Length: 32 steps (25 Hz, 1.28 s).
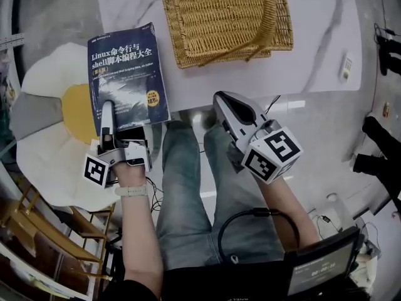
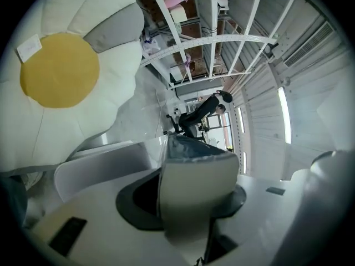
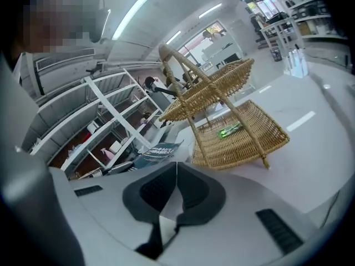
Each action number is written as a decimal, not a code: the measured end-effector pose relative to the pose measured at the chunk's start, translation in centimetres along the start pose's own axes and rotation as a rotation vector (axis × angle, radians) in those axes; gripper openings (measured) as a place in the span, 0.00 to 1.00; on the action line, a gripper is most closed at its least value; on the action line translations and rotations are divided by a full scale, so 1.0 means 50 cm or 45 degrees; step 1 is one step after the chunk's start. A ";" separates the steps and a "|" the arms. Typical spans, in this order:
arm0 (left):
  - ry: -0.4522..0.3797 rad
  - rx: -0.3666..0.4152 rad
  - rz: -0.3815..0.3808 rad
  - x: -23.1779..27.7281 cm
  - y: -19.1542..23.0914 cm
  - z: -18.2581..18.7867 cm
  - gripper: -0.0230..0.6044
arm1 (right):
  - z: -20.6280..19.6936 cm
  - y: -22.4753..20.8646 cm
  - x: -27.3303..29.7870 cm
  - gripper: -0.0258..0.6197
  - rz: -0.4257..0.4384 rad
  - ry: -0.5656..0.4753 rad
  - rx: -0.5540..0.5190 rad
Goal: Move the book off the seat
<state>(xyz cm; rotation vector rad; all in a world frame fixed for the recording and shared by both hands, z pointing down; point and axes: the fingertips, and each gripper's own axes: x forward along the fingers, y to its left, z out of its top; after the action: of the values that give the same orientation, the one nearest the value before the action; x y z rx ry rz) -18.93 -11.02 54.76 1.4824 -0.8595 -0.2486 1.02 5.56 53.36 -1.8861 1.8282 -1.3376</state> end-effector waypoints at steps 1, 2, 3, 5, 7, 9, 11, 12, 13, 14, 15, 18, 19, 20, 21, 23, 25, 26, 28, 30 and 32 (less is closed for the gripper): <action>0.003 -0.011 -0.004 0.003 0.002 0.001 0.31 | -0.005 -0.002 -0.009 0.06 -0.022 -0.012 0.010; 0.006 -0.016 -0.005 0.006 0.002 0.002 0.31 | -0.008 -0.003 -0.016 0.06 -0.038 -0.020 0.018; 0.004 -0.017 -0.001 0.009 0.001 0.004 0.31 | -0.010 -0.004 -0.022 0.06 -0.046 -0.022 0.023; -0.032 -0.008 0.020 0.005 -0.009 0.003 0.31 | -0.003 -0.006 -0.035 0.06 -0.031 0.005 0.036; -0.078 0.004 0.034 -0.009 -0.027 -0.009 0.31 | 0.003 -0.010 -0.058 0.06 0.001 0.038 0.049; -0.084 0.007 0.021 -0.013 -0.037 -0.017 0.31 | -0.002 -0.009 -0.079 0.06 0.003 0.036 0.061; -0.064 0.008 0.000 -0.008 -0.036 -0.013 0.31 | -0.015 0.000 -0.085 0.06 -0.018 0.014 0.074; -0.052 0.009 -0.008 -0.005 -0.034 -0.009 0.31 | -0.023 0.006 -0.085 0.06 -0.028 0.005 0.080; -0.042 0.008 -0.014 -0.003 -0.031 -0.007 0.31 | -0.029 0.013 -0.085 0.06 -0.035 -0.003 0.083; -0.031 0.003 -0.017 0.000 -0.028 -0.006 0.31 | -0.035 0.021 -0.087 0.06 -0.042 -0.011 0.085; -0.021 -0.006 -0.016 0.001 -0.023 -0.006 0.31 | -0.039 0.028 -0.089 0.06 -0.051 -0.019 0.087; -0.003 -0.026 0.007 -0.003 0.002 -0.002 0.31 | -0.053 0.047 -0.093 0.06 -0.083 -0.031 0.104; 0.001 -0.023 0.013 -0.005 0.010 0.001 0.31 | -0.056 0.052 -0.092 0.06 -0.086 -0.032 0.110; 0.007 -0.014 0.014 -0.006 0.014 0.003 0.31 | -0.058 0.056 -0.090 0.06 -0.086 -0.032 0.114; 0.015 -0.003 0.012 -0.006 0.015 0.004 0.31 | -0.059 0.060 -0.088 0.06 -0.084 -0.032 0.116; 0.030 0.016 0.010 -0.002 0.019 0.001 0.31 | -0.061 0.064 -0.087 0.06 -0.082 -0.029 0.117; 0.048 0.040 0.027 0.001 0.030 -0.006 0.31 | -0.062 0.066 -0.084 0.06 -0.081 -0.024 0.121; 0.061 0.051 0.040 0.002 0.036 -0.010 0.31 | -0.062 0.068 -0.083 0.06 -0.080 -0.023 0.126; 0.087 0.055 0.056 0.003 0.043 -0.019 0.31 | -0.060 0.073 -0.081 0.06 -0.070 -0.024 0.134; 0.095 0.043 0.064 0.003 0.046 -0.030 0.32 | -0.058 0.078 -0.081 0.06 -0.058 -0.021 0.129; 0.088 0.032 0.076 -0.001 0.052 -0.042 0.33 | -0.060 0.079 -0.084 0.06 -0.053 -0.012 0.124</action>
<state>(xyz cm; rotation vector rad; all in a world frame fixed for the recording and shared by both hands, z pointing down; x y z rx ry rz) -18.54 -9.08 57.43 1.4778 -0.8523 -0.1417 -3.13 9.66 50.48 -1.8871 1.6958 -1.4020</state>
